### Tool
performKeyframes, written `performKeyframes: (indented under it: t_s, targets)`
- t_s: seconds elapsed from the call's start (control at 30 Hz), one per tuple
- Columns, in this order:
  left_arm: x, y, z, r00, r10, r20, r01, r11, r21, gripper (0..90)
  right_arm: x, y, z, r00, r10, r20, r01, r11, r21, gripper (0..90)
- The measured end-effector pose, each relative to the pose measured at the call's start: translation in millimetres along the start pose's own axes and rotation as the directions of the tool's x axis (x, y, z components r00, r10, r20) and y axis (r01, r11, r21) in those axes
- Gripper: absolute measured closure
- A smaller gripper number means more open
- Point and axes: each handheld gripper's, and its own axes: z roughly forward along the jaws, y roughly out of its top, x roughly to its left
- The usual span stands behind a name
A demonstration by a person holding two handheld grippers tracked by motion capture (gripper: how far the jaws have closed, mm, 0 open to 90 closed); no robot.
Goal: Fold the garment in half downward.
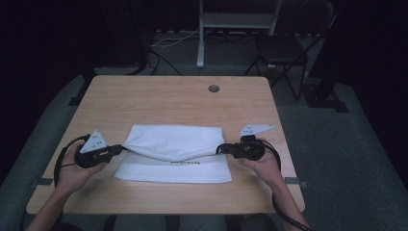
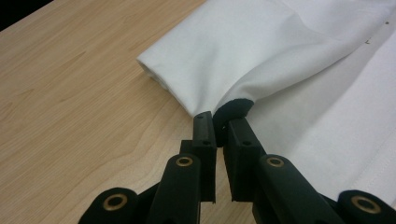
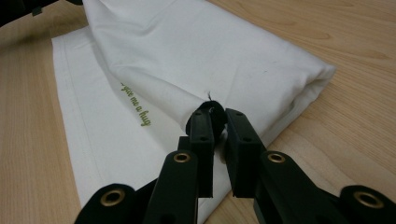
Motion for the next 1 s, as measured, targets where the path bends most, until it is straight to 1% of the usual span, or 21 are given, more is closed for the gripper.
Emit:
performKeyframes:
  t_s: [0.13, 0.27, 0.47, 0.5, 0.6, 0.73, 0.83, 1.0]
  targets:
    - [-1.3, -0.6, -0.4, 1.0, 0.005, 0.0, -0.005, 1.0, 0.0, 83.8, 1.2, -1.8, -0.5, 1.0, 0.0, -0.003, 0.0, 1.0, 0.008, 82.5]
    - [-2.3, -1.5, -1.3, 1.0, 0.005, 0.002, -0.005, 1.0, 0.002, 83.8, 2.3, -2.9, -1.4, 1.0, 0.003, -0.005, -0.003, 1.0, 0.006, 82.5]
    - [-4.1, -1.8, -3.4, 1.0, 0.006, 0.002, -0.006, 1.0, -0.001, 83.8, 4.3, -2.8, -2.9, 1.0, -0.006, -0.005, 0.006, 1.0, 0.008, 82.5]
    - [-4.8, -2.4, -3.6, 0.9999, 0.011, 0.001, -0.011, 0.9999, -0.001, 83.8, 4.7, -2.9, -3.1, 0.9999, -0.01, -0.007, 0.01, 1.0, 0.005, 82.5]
    - [-5.5, -2.8, -4.5, 0.9999, 0.014, 0.003, -0.014, 0.9999, 0.004, 83.8, 5.8, -3.3, -3.4, 0.9999, -0.009, -0.008, 0.009, 1.0, 0.009, 82.5]
    - [-7.0, -3.9, -6.1, 0.9999, 0.014, -0.002, -0.014, 0.9999, -0.005, 83.8, 6.6, -5.0, -3.9, 0.9999, -0.006, -0.009, 0.006, 1.0, 0.01, 82.5]
    - [-7.2, -4.3, -6.6, 0.9998, 0.019, 0.002, -0.019, 0.9998, 0.002, 83.8, 7.6, -5.5, -4.4, 0.9998, -0.015, -0.01, 0.015, 1.0, 0.01, 82.5]
    - [-7.6, -4.3, -7.3, 0.9998, 0.018, 0.003, -0.018, 0.9998, -0.002, 83.8, 8.5, -5.1, -5.1, 0.9998, -0.018, -0.011, 0.018, 1.0, 0.009, 82.5]
